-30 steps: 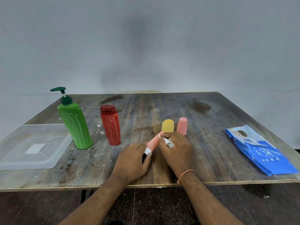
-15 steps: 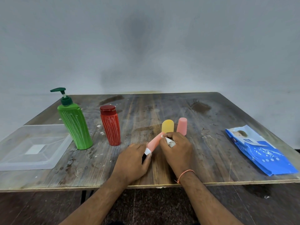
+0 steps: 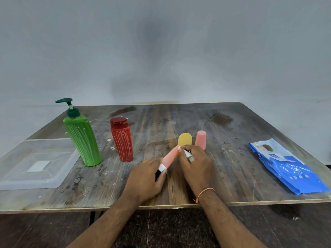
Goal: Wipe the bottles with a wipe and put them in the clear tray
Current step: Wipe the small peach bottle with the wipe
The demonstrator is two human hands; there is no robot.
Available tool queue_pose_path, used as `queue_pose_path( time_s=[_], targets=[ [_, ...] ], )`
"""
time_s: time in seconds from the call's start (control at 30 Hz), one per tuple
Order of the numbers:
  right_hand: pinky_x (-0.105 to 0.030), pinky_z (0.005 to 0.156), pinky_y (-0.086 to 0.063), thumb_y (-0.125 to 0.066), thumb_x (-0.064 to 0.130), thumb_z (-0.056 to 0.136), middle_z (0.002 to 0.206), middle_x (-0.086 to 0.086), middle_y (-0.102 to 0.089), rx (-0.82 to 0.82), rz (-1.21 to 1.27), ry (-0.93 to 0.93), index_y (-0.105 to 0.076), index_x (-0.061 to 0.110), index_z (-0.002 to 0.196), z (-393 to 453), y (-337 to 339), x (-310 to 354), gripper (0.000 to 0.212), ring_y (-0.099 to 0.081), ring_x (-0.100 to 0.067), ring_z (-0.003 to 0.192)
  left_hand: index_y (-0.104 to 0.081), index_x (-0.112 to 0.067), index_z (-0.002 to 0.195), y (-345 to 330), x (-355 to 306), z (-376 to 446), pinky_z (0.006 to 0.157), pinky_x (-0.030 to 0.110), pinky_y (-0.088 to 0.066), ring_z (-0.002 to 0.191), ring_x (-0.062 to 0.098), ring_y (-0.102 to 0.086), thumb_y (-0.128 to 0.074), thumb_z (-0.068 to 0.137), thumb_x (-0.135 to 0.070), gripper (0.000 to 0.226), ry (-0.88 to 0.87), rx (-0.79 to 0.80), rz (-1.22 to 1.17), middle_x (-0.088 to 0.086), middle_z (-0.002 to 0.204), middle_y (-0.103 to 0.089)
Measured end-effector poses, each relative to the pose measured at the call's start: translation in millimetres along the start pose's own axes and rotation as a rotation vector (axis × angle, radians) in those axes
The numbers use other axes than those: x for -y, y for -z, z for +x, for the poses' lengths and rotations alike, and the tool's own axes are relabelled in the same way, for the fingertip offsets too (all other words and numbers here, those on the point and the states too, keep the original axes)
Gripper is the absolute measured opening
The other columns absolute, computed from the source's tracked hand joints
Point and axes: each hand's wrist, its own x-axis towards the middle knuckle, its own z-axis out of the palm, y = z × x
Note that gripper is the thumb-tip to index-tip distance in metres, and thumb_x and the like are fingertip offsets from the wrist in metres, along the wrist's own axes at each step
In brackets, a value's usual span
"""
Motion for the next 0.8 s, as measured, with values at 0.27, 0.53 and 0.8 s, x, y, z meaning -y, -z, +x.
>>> queue_pose_path(
  time_s=[0.27,0.53,0.8],
  targets=[
    [-0.032,0.073,-0.058,-0.080,0.025,0.092,0.093,0.021,-0.071,0.041,-0.002,-0.047,-0.077,0.030,0.097,-0.8,2.3,2.1,0.007,-0.067,-0.007,0.086,-0.057,-0.027,0.145,1.3,2.4,2.7,0.084,0.021,-0.042,0.102,0.006,-0.058,-0.056,0.101,-0.051,0.050,-0.013,0.004,-0.065,-0.012,0.118,-0.070],
    [-0.023,0.077,-0.056,-0.079,0.022,0.094,0.101,0.022,-0.073,0.066,0.050,0.009,-0.077,0.030,0.099,0.6,4.4,2.0,0.009,-0.067,-0.003,0.094,-0.062,-0.031,0.132,1.3,8.3,6.4,0.078,0.027,-0.049,0.090,0.004,-0.058,-0.054,0.098,-0.055,0.043,0.001,0.037,-0.177,-0.014,0.106,-0.070],
    [-0.027,0.084,-0.059,-0.077,0.025,0.098,0.108,0.018,-0.074,0.019,0.055,0.030,-0.078,0.026,0.107,1.0,1.7,-2.5,0.010,-0.067,-0.003,0.098,-0.071,-0.027,0.119,1.9,11.4,8.6,0.074,0.039,-0.055,0.085,0.006,-0.064,-0.064,0.099,-0.044,0.027,0.070,0.092,-0.348,-0.012,0.099,-0.073]
  ],
)
